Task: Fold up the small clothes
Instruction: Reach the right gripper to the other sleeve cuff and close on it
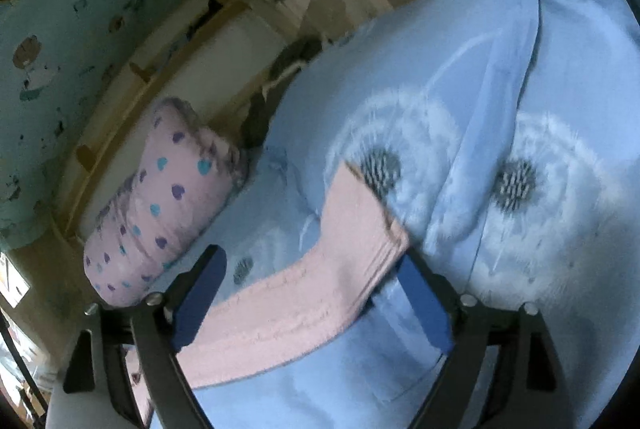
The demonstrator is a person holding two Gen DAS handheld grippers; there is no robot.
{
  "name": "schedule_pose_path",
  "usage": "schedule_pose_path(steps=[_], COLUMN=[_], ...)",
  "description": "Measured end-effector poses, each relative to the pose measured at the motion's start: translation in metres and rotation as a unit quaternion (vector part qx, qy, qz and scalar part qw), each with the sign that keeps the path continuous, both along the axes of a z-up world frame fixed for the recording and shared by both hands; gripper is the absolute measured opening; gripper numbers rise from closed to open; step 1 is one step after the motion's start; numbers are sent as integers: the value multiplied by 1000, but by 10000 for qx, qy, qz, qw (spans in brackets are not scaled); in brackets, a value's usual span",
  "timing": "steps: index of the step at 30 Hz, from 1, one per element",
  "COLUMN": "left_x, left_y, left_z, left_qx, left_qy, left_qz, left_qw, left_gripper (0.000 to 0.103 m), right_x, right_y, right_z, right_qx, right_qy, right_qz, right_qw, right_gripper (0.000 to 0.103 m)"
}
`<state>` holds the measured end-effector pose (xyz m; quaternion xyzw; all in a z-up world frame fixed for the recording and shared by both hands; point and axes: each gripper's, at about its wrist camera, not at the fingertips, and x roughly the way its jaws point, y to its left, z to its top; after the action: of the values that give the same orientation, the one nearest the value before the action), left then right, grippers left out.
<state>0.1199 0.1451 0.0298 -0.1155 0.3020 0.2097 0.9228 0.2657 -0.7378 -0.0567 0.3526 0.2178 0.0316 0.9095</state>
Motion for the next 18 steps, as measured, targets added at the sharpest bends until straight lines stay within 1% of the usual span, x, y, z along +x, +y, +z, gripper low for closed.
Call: schedule_pose_path(steps=[2,4,7,8,9,10,11,12,14,18], left_x=[1,0,2,2,3,3,3,3,3,3], left_y=[-1,-1,1,1,2,2,2,3,3,1], left_z=[0,0,-1,-1,-1,-1,-2,-1,-1,-2], left_qx=[39,75,31,14,6,8,18,24,25,18], left_qy=[25,32,49,55,60,64,70,76,82,74], left_qz=[-11,2,27,34,34,35,35,29,23,35], left_qw=[10000,10000,10000,10000,10000,10000,10000,10000,10000,10000], left_gripper=[47,47,47,47,47,47,47,47,47,47], right_x=[2,4,7,8,7,7,6,4,3,4], right_y=[0,-2,-2,-2,-2,-2,-4,-5,-5,8], right_z=[-3,-2,-1,-2,-3,-4,-5,-6,-4,11], right_qx=[30,28,10,12,-3,-15,-5,10,-50,-456], right_qy=[56,-2,-46,-36,-11,34,85,98,128,230], right_qz=[-13,-59,-153,-163,-186,-259,-346,-402,-432,-500], right_qw=[10000,10000,9999,9999,9998,9997,9994,9991,9990,9974], right_gripper=[90,90,91,88,77,68,45,10,8,8])
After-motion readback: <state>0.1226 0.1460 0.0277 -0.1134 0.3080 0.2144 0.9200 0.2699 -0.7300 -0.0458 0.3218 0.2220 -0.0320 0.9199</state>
